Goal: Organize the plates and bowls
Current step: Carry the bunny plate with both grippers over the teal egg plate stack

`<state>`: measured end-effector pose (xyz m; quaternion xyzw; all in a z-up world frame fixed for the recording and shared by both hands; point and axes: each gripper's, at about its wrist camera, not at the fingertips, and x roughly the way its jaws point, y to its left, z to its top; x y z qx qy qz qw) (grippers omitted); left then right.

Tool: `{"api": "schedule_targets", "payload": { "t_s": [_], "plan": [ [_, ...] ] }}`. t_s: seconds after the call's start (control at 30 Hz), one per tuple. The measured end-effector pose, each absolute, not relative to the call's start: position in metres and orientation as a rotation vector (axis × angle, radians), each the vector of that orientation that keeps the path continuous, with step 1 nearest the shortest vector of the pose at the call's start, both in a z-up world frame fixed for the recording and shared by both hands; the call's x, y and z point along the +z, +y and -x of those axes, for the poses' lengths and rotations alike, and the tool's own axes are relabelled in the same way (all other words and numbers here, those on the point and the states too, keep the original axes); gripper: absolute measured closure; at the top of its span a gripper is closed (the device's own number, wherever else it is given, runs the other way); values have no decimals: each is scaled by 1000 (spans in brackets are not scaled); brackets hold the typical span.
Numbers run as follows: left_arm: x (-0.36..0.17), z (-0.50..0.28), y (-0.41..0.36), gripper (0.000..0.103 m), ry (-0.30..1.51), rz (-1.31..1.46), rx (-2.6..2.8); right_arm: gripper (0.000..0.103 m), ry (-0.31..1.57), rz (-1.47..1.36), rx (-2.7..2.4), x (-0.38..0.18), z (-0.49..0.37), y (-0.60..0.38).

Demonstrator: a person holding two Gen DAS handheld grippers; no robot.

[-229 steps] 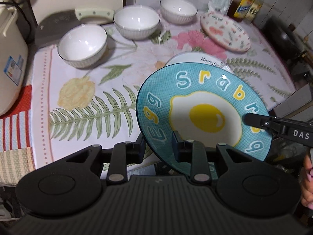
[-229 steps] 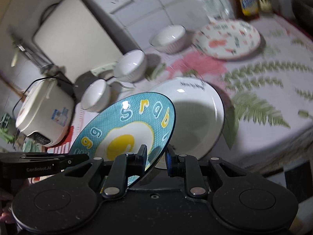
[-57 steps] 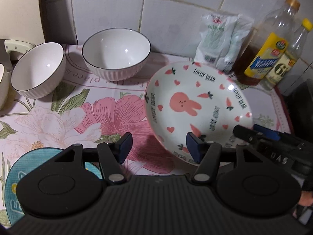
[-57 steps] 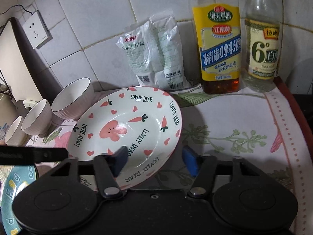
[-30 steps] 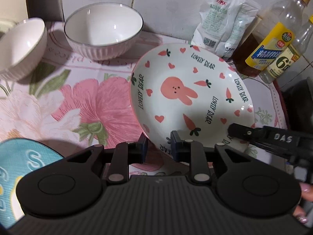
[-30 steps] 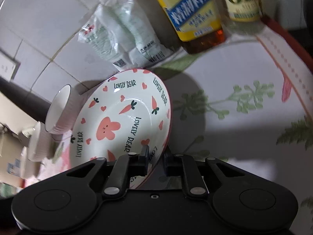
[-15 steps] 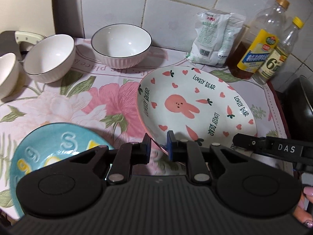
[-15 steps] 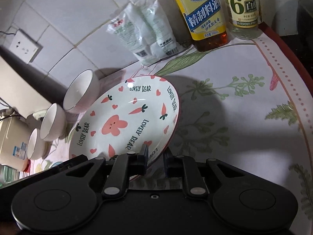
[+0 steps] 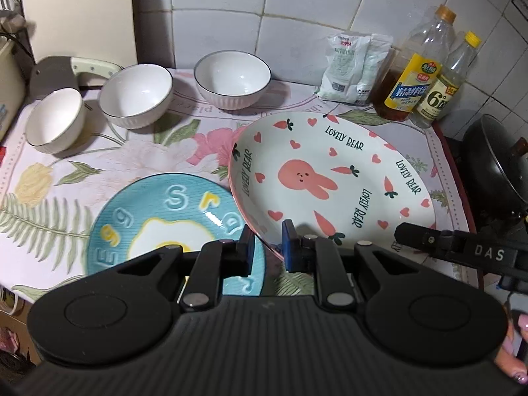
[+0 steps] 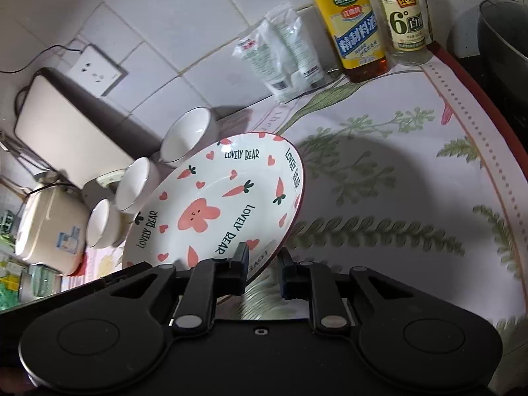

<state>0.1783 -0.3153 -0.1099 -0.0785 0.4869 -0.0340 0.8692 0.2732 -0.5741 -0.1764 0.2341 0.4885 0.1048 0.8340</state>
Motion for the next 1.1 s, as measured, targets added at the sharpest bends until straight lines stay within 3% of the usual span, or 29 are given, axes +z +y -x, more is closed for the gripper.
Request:
{"api": "schedule_targets", "payload": {
  "t_s": [0.5, 1.1],
  "plan": [
    [-82, -122, -262, 88, 992, 193, -50, 81, 1019, -438, 291, -147, -226, -520],
    [-115, -109, -197, 88, 1049, 250, -28, 80, 1086, -436, 313, -176, -218, -459]
  ]
}}
